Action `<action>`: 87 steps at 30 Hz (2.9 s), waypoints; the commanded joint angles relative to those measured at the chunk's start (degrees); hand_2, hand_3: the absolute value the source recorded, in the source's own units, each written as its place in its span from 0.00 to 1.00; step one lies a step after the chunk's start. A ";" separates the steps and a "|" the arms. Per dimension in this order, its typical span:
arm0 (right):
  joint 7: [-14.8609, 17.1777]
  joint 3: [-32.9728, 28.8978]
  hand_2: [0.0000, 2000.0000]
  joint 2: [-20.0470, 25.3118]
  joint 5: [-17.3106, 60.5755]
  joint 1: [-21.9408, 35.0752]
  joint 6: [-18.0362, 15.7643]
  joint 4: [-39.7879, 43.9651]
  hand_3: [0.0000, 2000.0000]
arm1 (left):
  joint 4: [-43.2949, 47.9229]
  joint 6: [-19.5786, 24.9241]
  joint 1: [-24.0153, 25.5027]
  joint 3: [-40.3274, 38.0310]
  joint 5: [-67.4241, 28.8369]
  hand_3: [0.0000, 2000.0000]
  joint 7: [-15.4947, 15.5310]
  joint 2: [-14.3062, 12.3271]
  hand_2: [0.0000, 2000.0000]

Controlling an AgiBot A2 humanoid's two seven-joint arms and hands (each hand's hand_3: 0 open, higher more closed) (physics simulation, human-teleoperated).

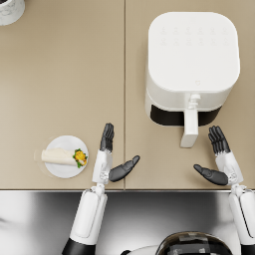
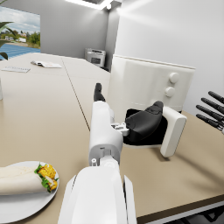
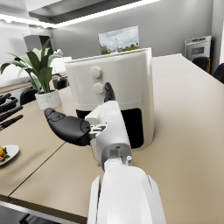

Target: Pick up the chicken rolls and place it into the air fryer

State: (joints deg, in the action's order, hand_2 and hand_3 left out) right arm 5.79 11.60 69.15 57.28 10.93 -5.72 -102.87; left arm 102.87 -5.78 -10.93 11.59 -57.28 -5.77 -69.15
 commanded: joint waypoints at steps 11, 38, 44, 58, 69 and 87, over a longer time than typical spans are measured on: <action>0.00 0.00 0.00 0.00 0.00 0.00 0.00 0.00 0.00 | 0.00 0.00 0.00 0.00 0.00 0.00 0.00 0.00 0.00; -5.74 -0.17 0.00 2.80 13.32 0.18 5.68 -1.34 0.00 | 7.40 5.74 3.43 -14.04 -17.83 0.00 5.73 -1.19 0.00; -5.78 1.42 0.00 4.31 16.19 1.27 5.71 1.92 0.00 | 9.41 5.77 6.63 -23.43 -33.25 0.00 5.76 -2.48 0.00; -5.78 1.28 0.00 5.63 16.62 -0.16 5.72 3.91 0.00 | 7.57 27.85 5.46 -32.45 -69.49 0.00 19.43 -1.87 0.00; -5.78 0.12 0.00 7.31 16.62 0.31 5.72 5.08 0.00 | 4.69 31.63 5.69 -33.11 -98.17 0.00 18.21 -1.93 0.00; -5.78 -0.43 0.00 9.71 16.61 1.00 5.72 6.83 0.00 | -13.66 29.53 2.07 -25.88 -109.97 0.00 17.98 -1.35 0.00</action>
State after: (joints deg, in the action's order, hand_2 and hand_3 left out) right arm 0.00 11.08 78.77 73.89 11.43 0.00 -96.01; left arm 88.49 23.29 -9.09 -14.17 -167.26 12.22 -70.47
